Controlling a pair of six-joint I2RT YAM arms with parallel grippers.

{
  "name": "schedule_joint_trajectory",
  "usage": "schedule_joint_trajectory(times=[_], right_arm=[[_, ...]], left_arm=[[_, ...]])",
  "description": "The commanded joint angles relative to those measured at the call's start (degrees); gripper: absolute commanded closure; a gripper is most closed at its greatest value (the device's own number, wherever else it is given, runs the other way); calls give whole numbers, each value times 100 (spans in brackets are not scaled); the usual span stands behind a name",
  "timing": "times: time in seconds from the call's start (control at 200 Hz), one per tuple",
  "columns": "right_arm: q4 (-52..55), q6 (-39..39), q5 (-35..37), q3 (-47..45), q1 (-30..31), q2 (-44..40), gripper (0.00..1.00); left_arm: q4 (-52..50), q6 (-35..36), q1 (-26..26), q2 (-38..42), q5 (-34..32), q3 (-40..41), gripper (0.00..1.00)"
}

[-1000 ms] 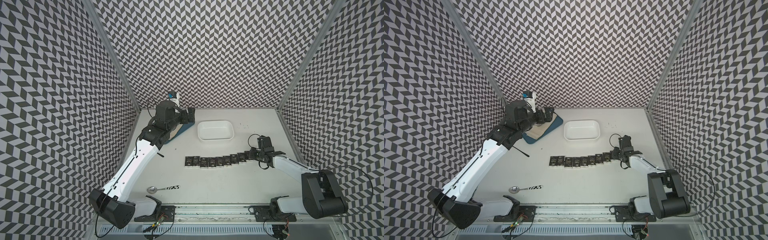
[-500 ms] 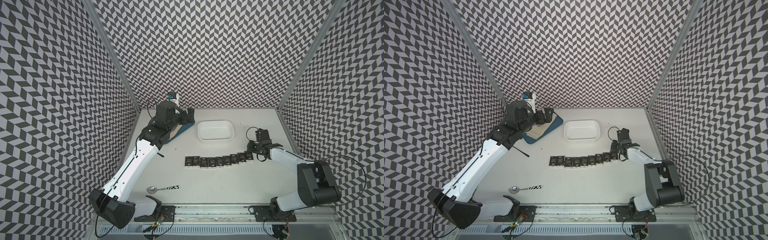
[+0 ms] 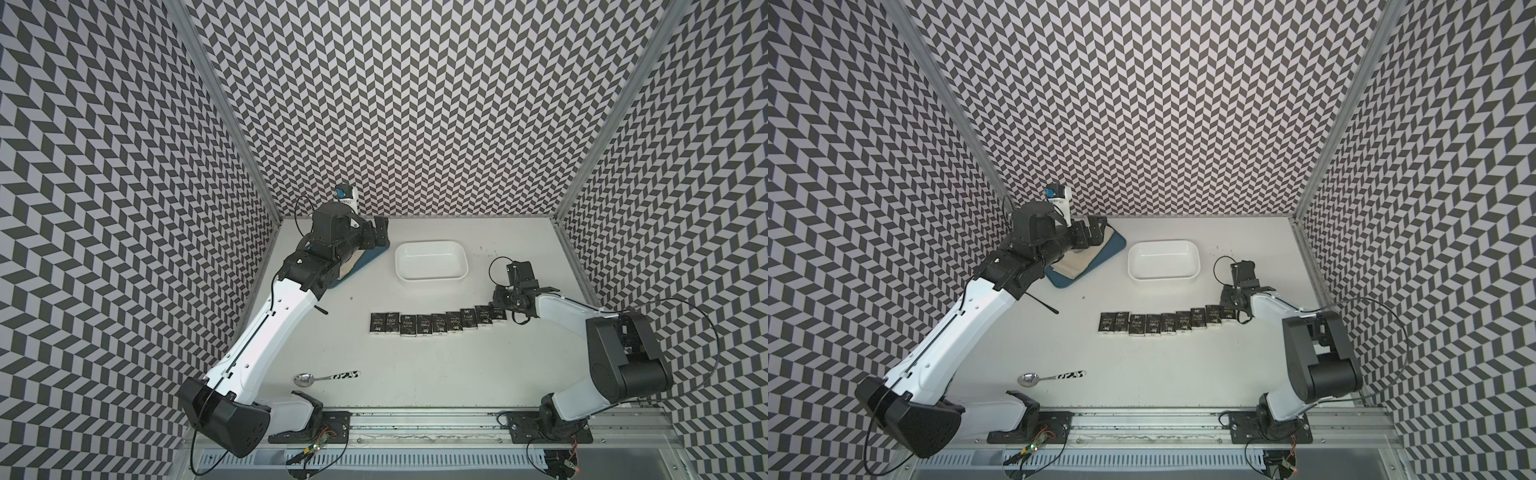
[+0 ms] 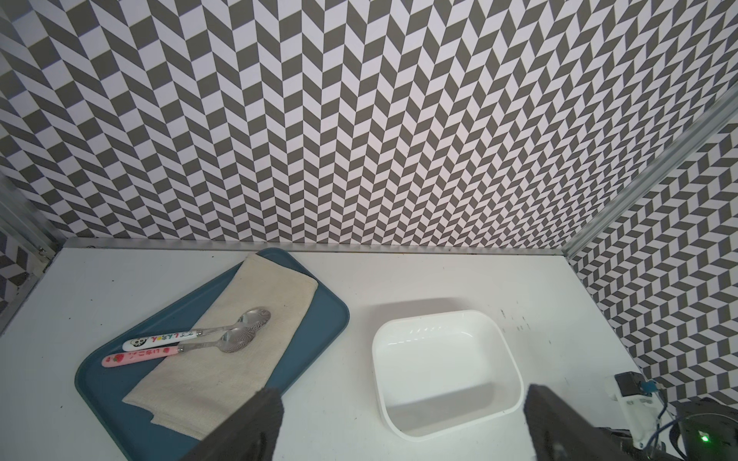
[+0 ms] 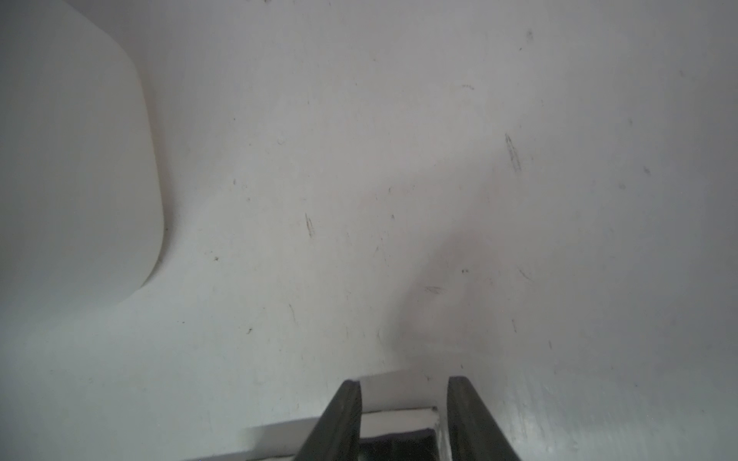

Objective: Take the pocket tissues out of the storage box
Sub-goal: Place the pocket tissues at the center of the board, then adjust the storage box at the center of the board.

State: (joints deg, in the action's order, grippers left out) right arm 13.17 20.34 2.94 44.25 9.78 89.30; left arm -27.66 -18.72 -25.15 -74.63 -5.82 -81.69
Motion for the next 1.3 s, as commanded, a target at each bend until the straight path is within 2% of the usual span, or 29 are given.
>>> schedule_joint_trajectory(times=[0.0, 0.461, 0.836, 0.926, 1.097, 1.292], right_arm=[[-217, -65, -30, -124, 89, 2, 61], [-149, 64, 65, -242, 182, -297, 60], [-157, 274, -171, 515, 329, -899, 53], [-271, 184, -375, 842, 459, -646, 52], [-96, 111, -525, 1794, 690, 352, 49], [-191, 52, -593, 2395, 858, 1037, 49]], left_arm=[[-20, 79, -34, 132, -55, -163, 1], [48, 79, -32, 155, -38, -96, 1], [-19, 132, -34, 141, -155, 16, 1], [-29, 132, -34, 112, -182, 74, 1], [-99, 97, -34, 28, -225, 37, 1], [-152, 79, -34, -42, -293, -84, 1]])
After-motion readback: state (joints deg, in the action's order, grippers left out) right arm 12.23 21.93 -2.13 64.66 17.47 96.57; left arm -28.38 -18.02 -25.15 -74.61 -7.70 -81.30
